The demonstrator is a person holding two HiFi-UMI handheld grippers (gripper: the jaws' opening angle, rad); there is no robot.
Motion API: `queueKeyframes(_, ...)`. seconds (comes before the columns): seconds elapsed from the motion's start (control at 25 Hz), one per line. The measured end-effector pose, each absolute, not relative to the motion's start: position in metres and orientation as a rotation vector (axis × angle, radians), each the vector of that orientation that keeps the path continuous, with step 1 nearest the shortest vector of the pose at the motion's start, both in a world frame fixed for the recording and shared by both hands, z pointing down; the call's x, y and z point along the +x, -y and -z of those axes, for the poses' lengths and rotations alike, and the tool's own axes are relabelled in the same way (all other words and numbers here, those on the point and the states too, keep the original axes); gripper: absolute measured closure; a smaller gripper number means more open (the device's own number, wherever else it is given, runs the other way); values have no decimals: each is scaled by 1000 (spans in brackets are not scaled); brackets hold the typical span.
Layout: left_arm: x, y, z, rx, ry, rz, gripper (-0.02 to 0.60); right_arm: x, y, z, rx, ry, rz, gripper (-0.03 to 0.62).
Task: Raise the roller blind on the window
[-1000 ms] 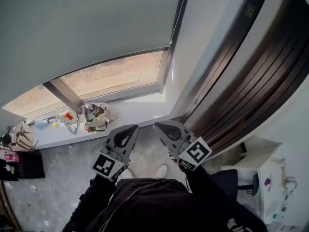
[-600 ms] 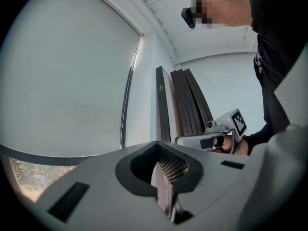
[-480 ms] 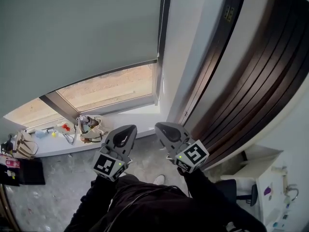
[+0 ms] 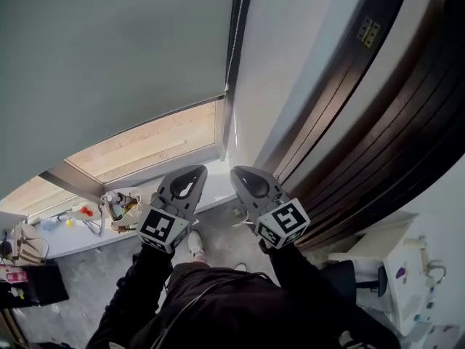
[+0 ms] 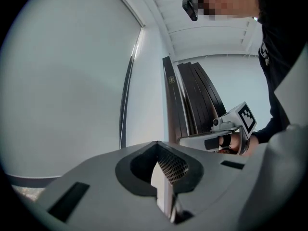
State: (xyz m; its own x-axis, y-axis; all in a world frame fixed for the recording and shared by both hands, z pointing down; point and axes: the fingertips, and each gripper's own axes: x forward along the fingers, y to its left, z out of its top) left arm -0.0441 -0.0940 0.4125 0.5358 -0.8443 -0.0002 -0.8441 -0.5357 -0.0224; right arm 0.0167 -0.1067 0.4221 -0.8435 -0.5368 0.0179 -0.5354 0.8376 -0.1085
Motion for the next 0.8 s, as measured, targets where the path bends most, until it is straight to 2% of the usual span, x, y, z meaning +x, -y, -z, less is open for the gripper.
queueKeyframes(0.28,-74,181,-405,-2825,-1286,16,577,-10,203,-408,-1277,-2856,149,503)
queueKeyframes(0.52,-93,241,-397,-2867,-1196,-39,577,-21,285,-396,-1571,-2639,185,390)
queueKeyframes(0.8,-99,294,-406,-2871,-1177,-9,575,-26,348,-394,-1764,-2524,136,382)
